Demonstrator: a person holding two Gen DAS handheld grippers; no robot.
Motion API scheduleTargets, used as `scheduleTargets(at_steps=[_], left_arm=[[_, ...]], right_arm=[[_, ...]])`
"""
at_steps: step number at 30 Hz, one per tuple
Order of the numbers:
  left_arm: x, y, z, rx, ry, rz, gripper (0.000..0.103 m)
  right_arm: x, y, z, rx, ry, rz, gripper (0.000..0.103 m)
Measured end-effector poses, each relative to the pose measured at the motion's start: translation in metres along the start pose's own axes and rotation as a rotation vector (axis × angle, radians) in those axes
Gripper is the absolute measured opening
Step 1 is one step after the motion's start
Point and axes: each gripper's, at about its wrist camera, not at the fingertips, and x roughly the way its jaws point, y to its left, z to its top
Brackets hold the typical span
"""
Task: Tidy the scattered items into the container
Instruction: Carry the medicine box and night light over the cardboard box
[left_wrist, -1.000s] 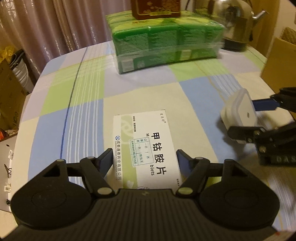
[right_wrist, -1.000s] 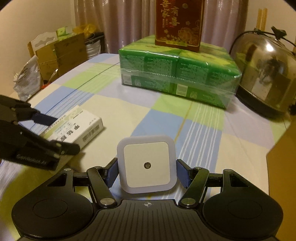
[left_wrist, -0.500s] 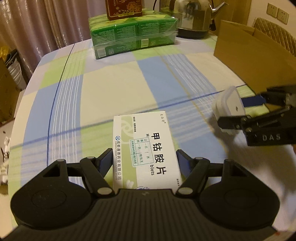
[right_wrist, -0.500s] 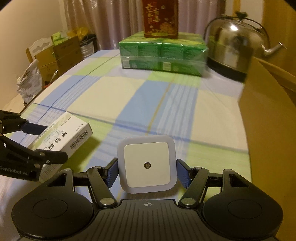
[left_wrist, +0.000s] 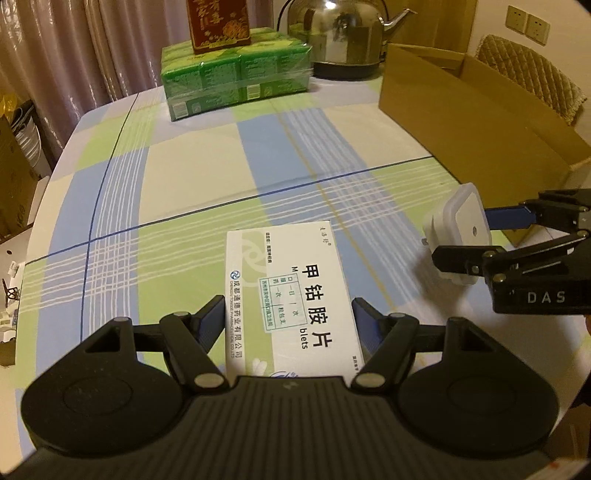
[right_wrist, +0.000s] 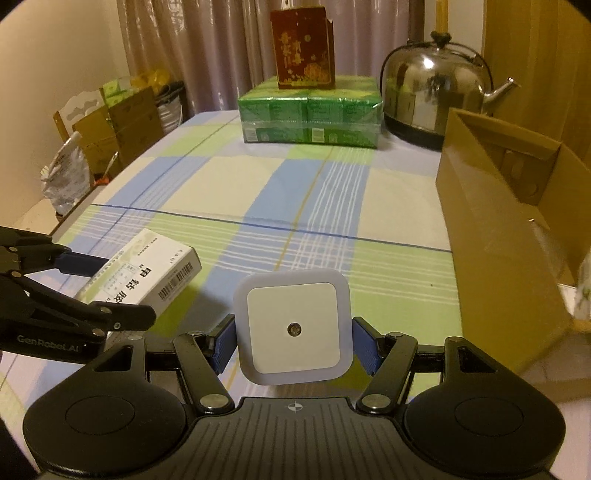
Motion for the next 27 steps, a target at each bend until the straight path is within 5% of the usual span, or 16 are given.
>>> scheduleTargets(at_steps=[14,27], left_arm=[[-0.037,-0.037,0.009,0.019,-0.036,0.018,0.069],[-0.058,-0.078,0.062,0.02,-0.111,-0.037,0.069]], right_arm=[[-0.063,-0.01,0.0,0.023,-0.096,-0.029,0.062],[-0.117,-0.045,0.026,0.067,-0.233,-0.09,0.062]])
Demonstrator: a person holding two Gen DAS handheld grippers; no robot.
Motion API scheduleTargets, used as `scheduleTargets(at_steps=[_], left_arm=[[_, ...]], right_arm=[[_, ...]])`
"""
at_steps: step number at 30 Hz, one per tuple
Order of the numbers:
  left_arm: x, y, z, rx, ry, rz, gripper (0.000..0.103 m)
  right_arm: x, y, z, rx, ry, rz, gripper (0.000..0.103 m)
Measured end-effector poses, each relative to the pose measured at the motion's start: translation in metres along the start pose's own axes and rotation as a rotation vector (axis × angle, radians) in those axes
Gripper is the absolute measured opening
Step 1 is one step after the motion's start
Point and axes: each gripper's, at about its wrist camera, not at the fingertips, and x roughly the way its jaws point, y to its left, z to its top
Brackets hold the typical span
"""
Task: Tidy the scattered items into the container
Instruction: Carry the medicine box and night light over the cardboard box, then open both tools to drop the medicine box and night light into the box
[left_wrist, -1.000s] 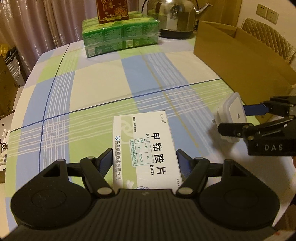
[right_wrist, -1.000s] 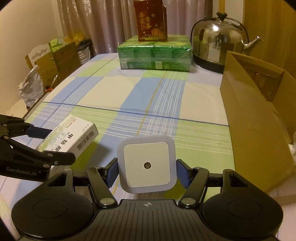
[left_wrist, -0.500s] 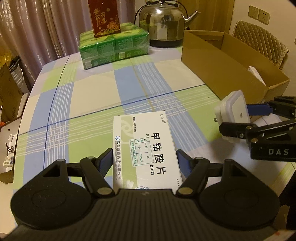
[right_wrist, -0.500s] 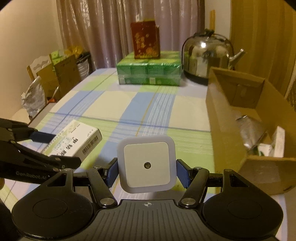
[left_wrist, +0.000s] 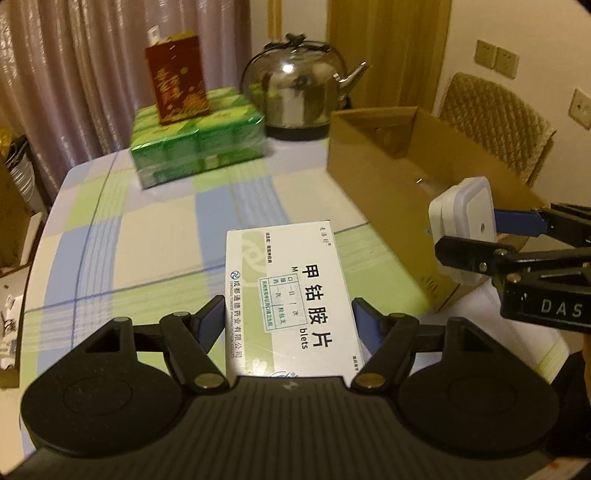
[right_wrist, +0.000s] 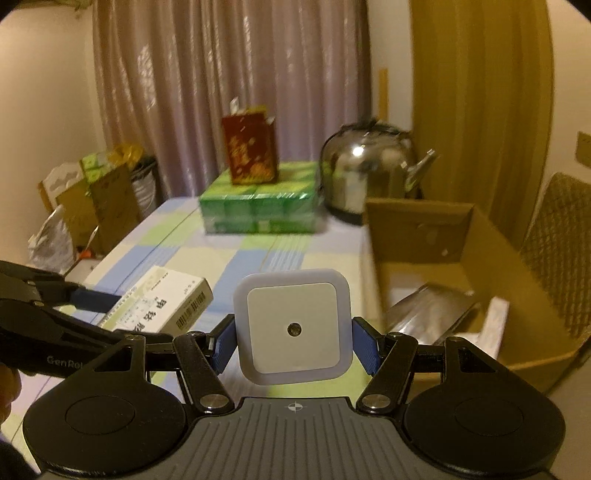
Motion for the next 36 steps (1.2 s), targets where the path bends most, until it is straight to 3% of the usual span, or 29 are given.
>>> scheduleTargets(at_steps=[11,19,36], left_arm=[[0.014,-0.064,0.052,0.056,-0.042,-0.104,0.069],[0.037,-0.104,0.084,0.032,-0.042,-0.173,0.069],[0.09,-0.161,0.115,0.024,-0.016,-0.237,0.069]], right_arm=[[-0.015,-0.074,0.021,0.036,-0.051,-0.118,0.062],[-0.009,-0.123,0.027,0.045,-0.056,-0.173,0.062],[0.0,-0.193,0.026,0.112,-0.051,-0.216,0.062]])
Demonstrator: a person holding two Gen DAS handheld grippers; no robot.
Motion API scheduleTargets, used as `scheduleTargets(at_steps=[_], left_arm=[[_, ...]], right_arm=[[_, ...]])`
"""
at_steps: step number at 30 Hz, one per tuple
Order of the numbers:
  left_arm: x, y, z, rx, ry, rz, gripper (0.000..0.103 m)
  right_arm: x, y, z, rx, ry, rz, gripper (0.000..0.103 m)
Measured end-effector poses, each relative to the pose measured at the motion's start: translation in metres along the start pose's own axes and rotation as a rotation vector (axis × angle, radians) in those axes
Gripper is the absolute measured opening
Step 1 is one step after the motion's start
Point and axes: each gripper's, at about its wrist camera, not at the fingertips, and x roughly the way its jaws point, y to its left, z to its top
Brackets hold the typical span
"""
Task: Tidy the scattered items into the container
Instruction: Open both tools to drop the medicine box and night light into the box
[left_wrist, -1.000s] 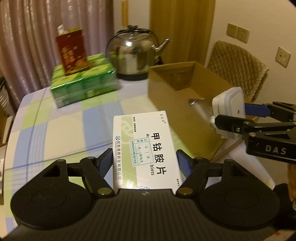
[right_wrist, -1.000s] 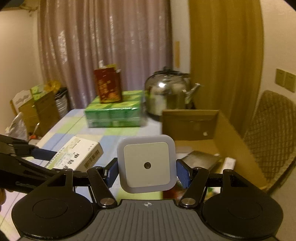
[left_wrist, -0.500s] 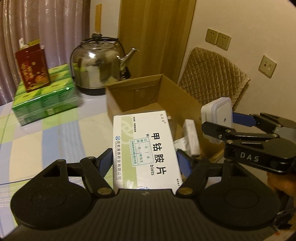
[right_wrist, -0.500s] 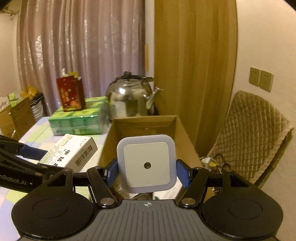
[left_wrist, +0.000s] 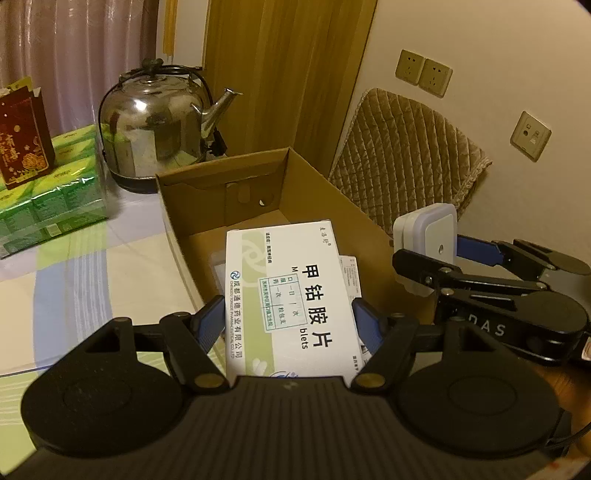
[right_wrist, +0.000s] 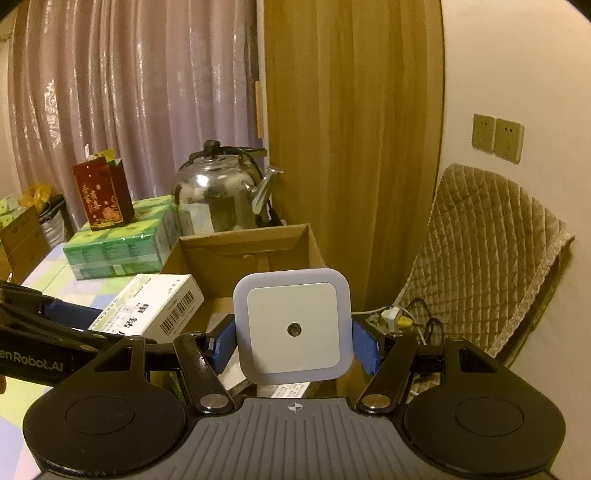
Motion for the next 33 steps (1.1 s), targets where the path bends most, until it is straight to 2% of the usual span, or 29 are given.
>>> scheduleTargets(at_steps=[6,9,20,33], left_arm=[[0.016,-0.001,0.002,-0.011,0.014,-0.014,0.069],[0.022,-0.001,0.004,-0.007,0.017,-0.019,0.063],[0.026,0.009,0.003,-0.005,0.018,0.003,0.063],[0.011,0.027,-0.007,0.018,0.015,0.048,0.071]], right_arm=[[0.011,-0.006,-0.001,0.009,0.01,0.004,0.062],[0.015,-0.009,-0.001,0.019,0.012,0.004,0.062],[0.025,-0.011,-0.006,0.031,0.031,0.014,0.062],[0.034,0.0,-0.006,0.038,0.054,0.063,0.063]])
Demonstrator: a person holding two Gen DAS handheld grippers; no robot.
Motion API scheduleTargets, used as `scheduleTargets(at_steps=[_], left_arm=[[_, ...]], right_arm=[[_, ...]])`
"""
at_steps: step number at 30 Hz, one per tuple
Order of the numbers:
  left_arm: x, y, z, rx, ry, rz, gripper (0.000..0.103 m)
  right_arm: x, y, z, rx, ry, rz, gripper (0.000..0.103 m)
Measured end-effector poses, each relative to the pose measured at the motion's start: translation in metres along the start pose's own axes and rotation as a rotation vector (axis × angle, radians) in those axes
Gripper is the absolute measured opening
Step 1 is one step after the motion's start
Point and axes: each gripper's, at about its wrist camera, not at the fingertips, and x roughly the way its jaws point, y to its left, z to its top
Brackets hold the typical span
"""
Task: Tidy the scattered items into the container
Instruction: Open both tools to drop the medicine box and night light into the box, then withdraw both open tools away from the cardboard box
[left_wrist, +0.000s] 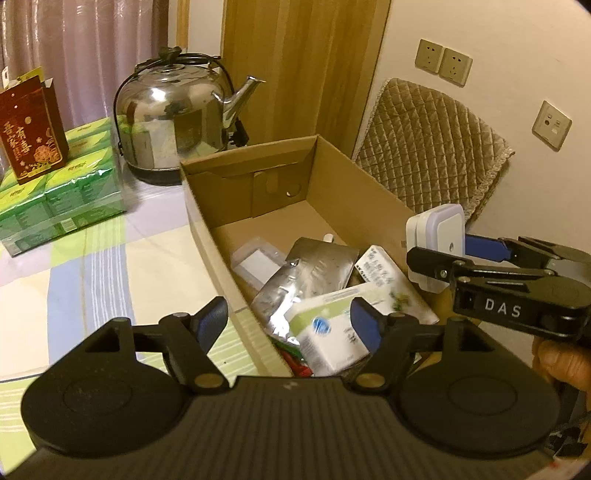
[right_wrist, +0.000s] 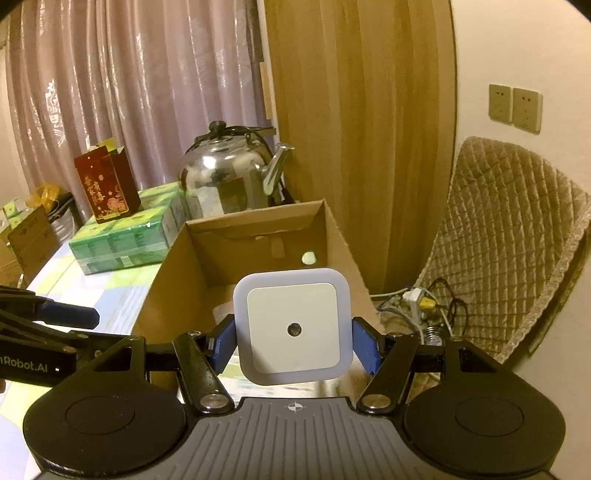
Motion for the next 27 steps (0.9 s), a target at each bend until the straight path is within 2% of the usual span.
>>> scheduleTargets(at_steps=[2,3,4,5,11,15,18,23,27], left_arm=[[-0.001,0.002,-0.002,0.0,0.001,0.004,0.073],[-0.001,0.003,-0.002,0.0,0.002,0.005,0.074],[-0.001,0.003,-0.003,-0.001,0.003,0.006,0.075],[-0.002,0.005,-0.004,-0.003,0.003,0.006,0.076],[-0.009,0.012,-0.012,-0.02,-0.001,0.016,0.084],[-0.019,0.014,-0.021,-0.043,-0.01,0.019,0.09],[-0.029,0.015,-0.03,-0.054,-0.022,0.023,0.096],[-0.047,0.011,-0.044,-0.078,-0.046,0.037,0.102],[-0.06,0.006,-0.054,-0.095,-0.056,0.047,0.102]], right_arm=[[0.003,0.002,0.0,-0.001,0.006,0.019,0.063],[0.003,0.002,0.0,0.005,0.003,0.024,0.068],[0.003,0.002,0.0,0.011,-0.002,0.02,0.077],[0.001,0.002,0.0,0.017,-0.012,0.016,0.079],[-0.007,0.002,-0.002,0.017,-0.019,0.005,0.081],[-0.021,0.0,-0.008,0.036,-0.027,-0.004,0.09],[-0.033,-0.001,-0.014,0.041,-0.029,-0.01,0.093],[-0.055,-0.003,-0.025,0.064,-0.031,-0.022,0.095],[-0.074,-0.002,-0.033,0.067,-0.029,-0.03,0.098]])
